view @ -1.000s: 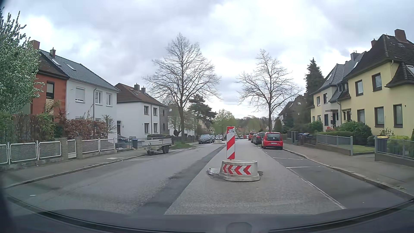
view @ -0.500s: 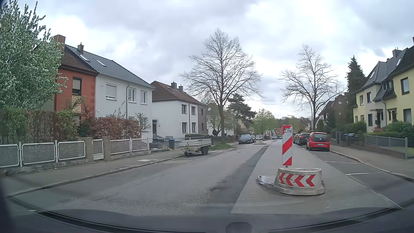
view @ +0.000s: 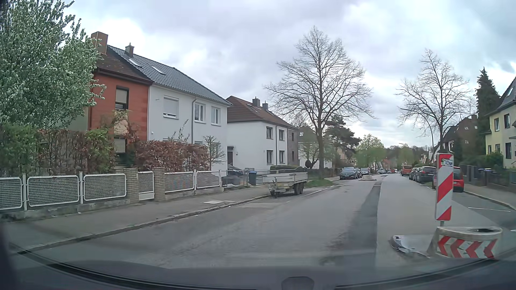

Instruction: Follow the waypoints while adhering to traffic rules and regulations

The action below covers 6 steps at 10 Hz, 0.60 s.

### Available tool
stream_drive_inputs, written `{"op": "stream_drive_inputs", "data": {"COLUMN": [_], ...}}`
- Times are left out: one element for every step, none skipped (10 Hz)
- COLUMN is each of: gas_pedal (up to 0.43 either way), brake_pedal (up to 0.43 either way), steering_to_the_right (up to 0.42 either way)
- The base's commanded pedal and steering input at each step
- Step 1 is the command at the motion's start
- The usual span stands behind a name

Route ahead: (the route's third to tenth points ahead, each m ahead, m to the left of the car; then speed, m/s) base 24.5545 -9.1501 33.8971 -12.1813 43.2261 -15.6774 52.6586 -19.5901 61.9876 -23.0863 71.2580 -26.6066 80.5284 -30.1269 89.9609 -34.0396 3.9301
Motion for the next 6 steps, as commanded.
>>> {"op": "stream_drive_inputs", "data": {"gas_pedal": [0.118, 0.118, 0.118, 0.118, 0.118, 0.118], "brake_pedal": [0.006, 0.0, 0.0, 0.0, 0.0, 0.0], "steering_to_the_right": [-0.13, -0.093, -0.03, 0.032, 0.097, 0.137]}}
